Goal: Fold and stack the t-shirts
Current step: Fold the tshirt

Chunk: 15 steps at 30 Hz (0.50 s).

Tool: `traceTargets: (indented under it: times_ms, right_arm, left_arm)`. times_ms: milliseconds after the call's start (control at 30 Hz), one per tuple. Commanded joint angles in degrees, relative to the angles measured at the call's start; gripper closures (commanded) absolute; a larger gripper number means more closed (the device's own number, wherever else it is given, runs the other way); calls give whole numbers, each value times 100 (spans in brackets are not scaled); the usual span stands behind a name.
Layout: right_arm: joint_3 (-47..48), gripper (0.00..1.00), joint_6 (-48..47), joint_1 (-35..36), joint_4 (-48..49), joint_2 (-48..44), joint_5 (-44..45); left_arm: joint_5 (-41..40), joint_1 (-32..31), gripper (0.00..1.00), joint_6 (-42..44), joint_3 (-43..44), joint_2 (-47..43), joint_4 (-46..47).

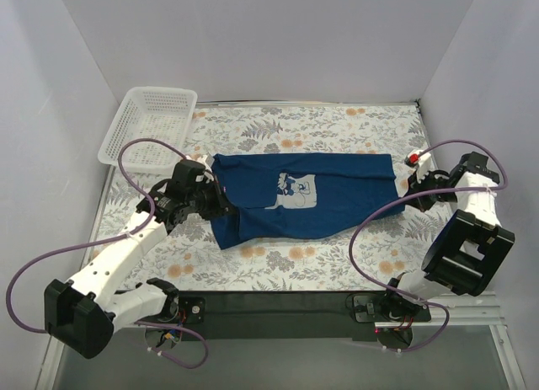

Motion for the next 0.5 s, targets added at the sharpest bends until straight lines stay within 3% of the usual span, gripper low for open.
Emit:
traceTargets:
  times_ms: [0, 467]
  right_arm:
    - [299, 99, 68, -58, -72, -55, -350]
    - [439, 99, 103, -462, -81, -126, -456]
  left_arm:
    - [330, 70, 100, 66, -213, -385, -9]
    - [1007, 96, 100, -497, -644, -1511, -818]
